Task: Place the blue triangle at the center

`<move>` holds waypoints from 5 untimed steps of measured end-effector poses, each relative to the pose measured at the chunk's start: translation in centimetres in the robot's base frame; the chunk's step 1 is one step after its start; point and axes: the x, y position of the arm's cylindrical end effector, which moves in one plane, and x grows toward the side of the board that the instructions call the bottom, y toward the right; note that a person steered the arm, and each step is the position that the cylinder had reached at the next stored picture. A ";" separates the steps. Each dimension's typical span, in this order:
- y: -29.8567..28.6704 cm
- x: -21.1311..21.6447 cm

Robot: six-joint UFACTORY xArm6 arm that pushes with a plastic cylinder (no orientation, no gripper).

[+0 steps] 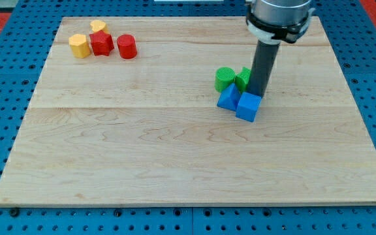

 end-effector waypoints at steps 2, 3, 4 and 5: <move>-6.6 0.0; -10.4 0.0; -9.1 0.6; -10.1 1.0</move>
